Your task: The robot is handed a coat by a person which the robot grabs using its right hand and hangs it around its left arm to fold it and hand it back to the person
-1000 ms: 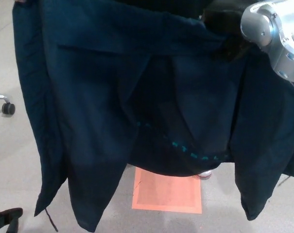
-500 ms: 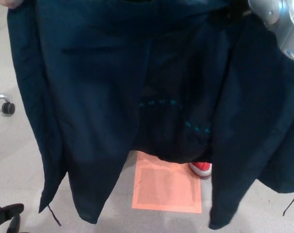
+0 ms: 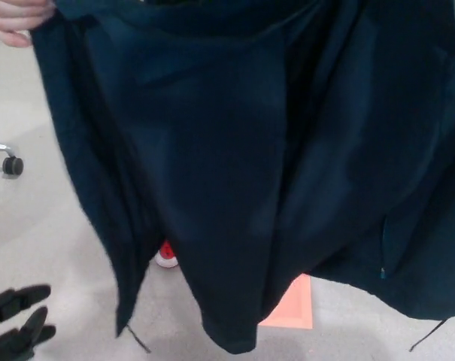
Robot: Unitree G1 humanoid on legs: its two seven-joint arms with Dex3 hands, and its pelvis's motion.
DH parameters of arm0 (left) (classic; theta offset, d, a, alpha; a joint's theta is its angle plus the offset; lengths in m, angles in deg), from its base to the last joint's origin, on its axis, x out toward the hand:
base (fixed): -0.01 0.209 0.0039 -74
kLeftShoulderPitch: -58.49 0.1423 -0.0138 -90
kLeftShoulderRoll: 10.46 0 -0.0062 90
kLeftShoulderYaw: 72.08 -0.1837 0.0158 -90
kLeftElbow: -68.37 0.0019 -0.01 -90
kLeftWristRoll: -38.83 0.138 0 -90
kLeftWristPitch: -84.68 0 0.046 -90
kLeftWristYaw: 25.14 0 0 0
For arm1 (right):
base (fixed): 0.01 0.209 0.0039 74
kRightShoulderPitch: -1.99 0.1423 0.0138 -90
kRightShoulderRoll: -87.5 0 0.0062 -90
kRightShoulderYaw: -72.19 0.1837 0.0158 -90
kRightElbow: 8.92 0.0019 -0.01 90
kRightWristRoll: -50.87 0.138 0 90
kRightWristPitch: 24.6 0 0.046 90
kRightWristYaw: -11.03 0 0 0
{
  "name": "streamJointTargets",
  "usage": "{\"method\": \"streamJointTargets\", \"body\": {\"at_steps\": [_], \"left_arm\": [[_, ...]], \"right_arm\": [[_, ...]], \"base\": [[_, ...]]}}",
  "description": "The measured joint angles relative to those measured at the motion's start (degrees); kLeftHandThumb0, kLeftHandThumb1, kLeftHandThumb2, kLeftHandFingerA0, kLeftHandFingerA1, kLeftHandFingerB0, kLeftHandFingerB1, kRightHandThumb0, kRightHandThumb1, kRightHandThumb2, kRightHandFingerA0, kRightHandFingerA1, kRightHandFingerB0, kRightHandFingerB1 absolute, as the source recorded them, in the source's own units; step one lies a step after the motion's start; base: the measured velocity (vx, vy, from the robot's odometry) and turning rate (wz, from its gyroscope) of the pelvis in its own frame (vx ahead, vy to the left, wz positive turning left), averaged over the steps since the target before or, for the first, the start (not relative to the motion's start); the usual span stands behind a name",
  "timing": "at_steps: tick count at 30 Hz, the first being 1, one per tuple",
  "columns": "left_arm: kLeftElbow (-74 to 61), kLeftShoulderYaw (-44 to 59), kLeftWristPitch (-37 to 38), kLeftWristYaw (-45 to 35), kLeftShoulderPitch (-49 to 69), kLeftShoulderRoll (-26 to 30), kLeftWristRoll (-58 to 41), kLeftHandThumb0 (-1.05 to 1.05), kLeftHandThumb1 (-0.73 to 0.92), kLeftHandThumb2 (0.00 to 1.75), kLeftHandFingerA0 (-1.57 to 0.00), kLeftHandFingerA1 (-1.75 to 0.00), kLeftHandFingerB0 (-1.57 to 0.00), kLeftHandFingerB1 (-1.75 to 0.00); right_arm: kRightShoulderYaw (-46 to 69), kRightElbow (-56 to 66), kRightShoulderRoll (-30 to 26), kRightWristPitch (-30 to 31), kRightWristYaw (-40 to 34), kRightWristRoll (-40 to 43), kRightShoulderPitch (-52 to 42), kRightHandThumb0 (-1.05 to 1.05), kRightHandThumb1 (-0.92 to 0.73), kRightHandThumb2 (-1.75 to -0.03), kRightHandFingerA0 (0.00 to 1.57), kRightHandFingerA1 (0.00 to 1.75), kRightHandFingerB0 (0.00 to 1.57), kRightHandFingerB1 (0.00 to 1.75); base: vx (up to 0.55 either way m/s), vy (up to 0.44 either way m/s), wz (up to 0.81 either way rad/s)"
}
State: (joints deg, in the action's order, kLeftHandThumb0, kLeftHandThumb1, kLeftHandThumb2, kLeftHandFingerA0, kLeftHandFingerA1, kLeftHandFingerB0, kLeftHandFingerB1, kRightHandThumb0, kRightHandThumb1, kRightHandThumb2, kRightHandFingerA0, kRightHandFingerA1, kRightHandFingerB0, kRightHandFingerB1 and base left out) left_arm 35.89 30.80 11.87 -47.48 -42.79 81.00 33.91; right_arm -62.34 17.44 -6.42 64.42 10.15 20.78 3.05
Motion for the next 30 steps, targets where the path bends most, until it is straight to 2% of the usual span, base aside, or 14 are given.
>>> {"method": "streamJointTargets", "body": {"at_steps": [1,5,10,11,13,14,15,20,21,24,25,26,27,30], "left_arm": [[-2.0,0.0,0.0,-0.8,0.3,0.0,-0.4,-0.6,0.79,0.63,-0.4,-0.43,-0.33,-0.39],[-8.3,0.0,-0.2,-3.5,2.1,0.0,-1.7,-0.6,0.79,0.63,-0.39,-0.43,-0.32,-0.38],[-17.7,-0.7,-1.5,-8.1,5.7,0.0,-4.1,-0.63,0.79,0.63,-0.4,-0.42,-0.32,-0.37],[-19.0,-0.9,-1.8,-8.8,6.2,0.0,-4.5,-0.62,0.66,1.02,-0.35,-0.55,-0.2,-0.47],[-22.2,-1.4,-2.7,-10.5,7.6,0.1,-5.5,-0.61,0.66,1.02,-0.35,-0.55,-0.18,-0.47],[-24.8,-2.0,-3.4,-12.0,8.7,0.2,-6.2,-0.64,0.64,1.01,-0.35,-0.55,-0.18,-0.46],[-26.4,-2.5,-3.9,-13.1,9.5,0.3,-6.8,-0.63,0.64,1.01,-0.36,-0.55,-0.2,-0.47],[-35.1,-5.6,-7.2,-18.4,12.3,1.1,-9.5,-0.64,0.62,1.0,-0.36,-0.56,-0.19,-0.47],[-37.1,-6.4,-8.0,-19.5,12.8,1.3,-10.1,-0.69,0.74,0.64,-0.46,-0.42,-0.38,-0.39],[-42.3,-8.9,-10.2,-22.4,13.8,2.4,-11.7,-0.67,0.8,0.64,-0.44,-0.41,-0.37,-0.38],[-44.2,-9.9,-11.1,-23.5,14.0,2.8,-12.3,-0.64,0.64,1.03,-0.36,-0.56,-0.19,-0.47],[-45.6,-10.7,-11.9,-24.5,14.1,3.2,-12.7,-0.64,0.64,1.03,-0.36,-0.56,-0.19,-0.47],[-47.0,-11.7,-12.6,-25.3,14.1,3.4,-13.2,-0.69,0.78,0.65,-0.4,-0.43,-0.31,-0.38],[-51.2,-15.5,-15.4,-28.2,13.6,4.2,-14.4,-0.7,0.78,0.65,-0.41,-0.43,-0.31,-0.37]], "right_arm": [[0.2,-0.8,0.2,-0.3,-0.8,-0.2,1.1,-0.19,-0.64,-0.59,0.95,1.11,0.85,0.78],[0.3,-3.1,0.9,-1.0,-3.1,-0.9,4.5,-0.25,-0.64,-0.6,0.91,1.28,0.84,0.75],[0.2,-6.0,2.2,-1.8,-6.5,-1.9,8.5,-0.2,-0.53,-0.56,0.96,1.24,0.84,0.61],[0.1,-6.3,2.4,-1.9,-7.0,-2.1,8.9,-0.17,-0.51,-0.56,0.95,1.3,0.85,0.61],[0.0,-7.2,2.9,-2.1,-8.0,-2.5,9.8,-0.15,-0.52,-0.56,0.97,1.21,0.87,0.61],[-0.1,-7.9,3.4,-2.3,-8.8,-2.9,10.5,-0.23,-0.45,-0.79,0.99,1.06,0.83,0.72],[0.0,-8.3,3.8,-2.4,-9.3,-3.1,11.0,-0.19,-0.55,-0.55,0.99,1.08,0.89,0.6],[1.3,-9.6,5.6,-3.7,-11.4,-3.4,13.2,-0.21,-0.56,-0.56,1.02,0.87,0.91,0.57],[1.7,-9.9,6.1,-4.1,-11.8,-3.4,13.7,-0.26,-0.55,-0.57,1.02,0.86,0.9,0.53],[2.8,-10.4,7.4,-5.0,-12.9,-3.5,15.1,-0.26,-0.53,-0.56,1.01,0.97,0.9,0.54],[2.9,-10.6,8.0,-5.4,-13.4,-3.6,15.8,-0.22,-0.52,-0.55,0.96,1.0,0.87,0.55],[2.9,-10.8,8.6,-5.6,-13.9,-3.8,16.4,-0.22,-0.52,-0.55,0.96,1.0,0.87,0.55],[2.9,-11.0,9.1,-5.8,-14.3,-3.9,17.0,-0.23,-0.51,-0.55,0.94,1.01,0.87,0.55],[3.3,-11.3,11.6,-7.0,-15.9,-4.5,19.2,-0.23,-0.58,-0.56,0.91,1.02,0.87,0.58]], "base": [[0.0,0.0,0.0],[0.0,0.0,0.0],[0.0,0.0,0.0],[0.0,0.0,0.0],[0.0,0.0,0.0],[0.0,0.0,0.0],[0.0,0.0,0.0],[0.0,0.0,0.0],[0.0,0.0,0.0],[0.0,0.0,0.0],[0.0,0.0,0.0],[0.0,0.0,0.0],[0.0,0.0,0.0],[0.0,0.0,0.0]]}}
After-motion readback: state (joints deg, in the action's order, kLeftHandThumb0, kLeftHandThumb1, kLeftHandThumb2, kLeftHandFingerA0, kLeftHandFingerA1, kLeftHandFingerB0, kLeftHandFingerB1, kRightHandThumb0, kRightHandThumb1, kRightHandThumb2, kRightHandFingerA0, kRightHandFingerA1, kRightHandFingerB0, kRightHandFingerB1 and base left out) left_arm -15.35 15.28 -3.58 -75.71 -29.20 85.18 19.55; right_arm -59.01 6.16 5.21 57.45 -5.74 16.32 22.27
